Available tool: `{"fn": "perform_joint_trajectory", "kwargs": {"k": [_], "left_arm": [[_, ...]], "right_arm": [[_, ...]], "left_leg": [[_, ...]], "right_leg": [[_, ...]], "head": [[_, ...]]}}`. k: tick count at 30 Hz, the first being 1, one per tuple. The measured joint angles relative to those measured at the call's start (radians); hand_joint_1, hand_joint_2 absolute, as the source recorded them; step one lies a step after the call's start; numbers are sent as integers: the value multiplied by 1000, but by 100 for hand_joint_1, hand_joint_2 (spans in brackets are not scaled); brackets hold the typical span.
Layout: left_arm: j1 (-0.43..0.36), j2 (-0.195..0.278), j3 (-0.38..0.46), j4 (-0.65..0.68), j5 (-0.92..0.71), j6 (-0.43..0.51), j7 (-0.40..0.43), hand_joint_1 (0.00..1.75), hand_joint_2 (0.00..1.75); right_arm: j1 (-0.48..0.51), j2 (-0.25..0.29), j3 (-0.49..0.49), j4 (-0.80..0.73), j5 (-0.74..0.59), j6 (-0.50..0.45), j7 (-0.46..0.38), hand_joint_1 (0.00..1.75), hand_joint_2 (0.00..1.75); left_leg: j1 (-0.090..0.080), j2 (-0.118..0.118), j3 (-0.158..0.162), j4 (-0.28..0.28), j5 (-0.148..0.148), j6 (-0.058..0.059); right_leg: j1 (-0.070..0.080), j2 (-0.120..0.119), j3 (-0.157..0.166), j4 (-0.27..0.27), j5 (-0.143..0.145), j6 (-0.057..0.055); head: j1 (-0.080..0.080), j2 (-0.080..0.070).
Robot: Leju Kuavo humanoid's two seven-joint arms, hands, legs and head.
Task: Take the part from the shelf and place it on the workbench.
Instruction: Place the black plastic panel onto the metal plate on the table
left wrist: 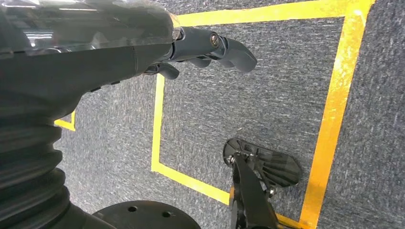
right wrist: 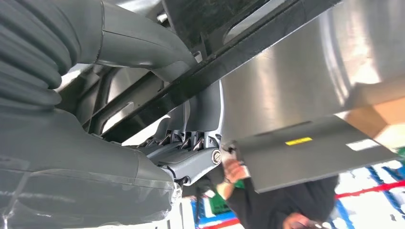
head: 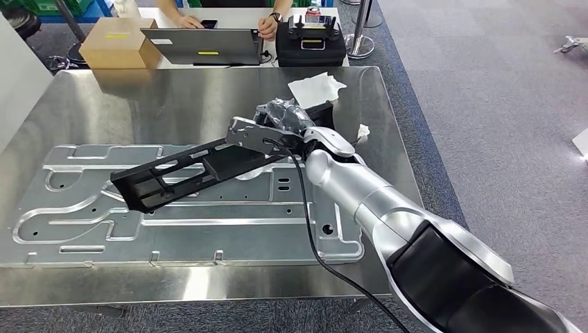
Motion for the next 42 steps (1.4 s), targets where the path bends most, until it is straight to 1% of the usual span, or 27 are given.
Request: {"fn": "perform_joint_trajectory", "kwargs": {"k": [5,16,34,42], "left_arm": [[1,0,-9,0,-1,-1,1,0,175],[2,5,-26,0,-9,-5,4,0,175],[2,9,-45,0,-11,-2,8,0,175],[3,15,-46,0,-5,5,-32,0,175]], "right_arm": [[21,-8,-67,13,19,0,-10,175,175],[30,-22,-124,23,62,1,-25,175,175],[34,-25,-167,30,105,5,-25,175,175],[38,-25,-185,30,152,10,-21,175,175]], "left_leg": [[0,0,0,0,0,0],[0,0,1,0,0,0],[0,0,3,0,0,0],[0,0,3,0,0,0]], "right_leg": [[0,0,0,0,0,0],[0,0,1,0,0,0],[0,0,3,0,0,0],[0,0,3,0,0,0]], "head": [[0,0],[0,0],[0,0],[0,0]]}}
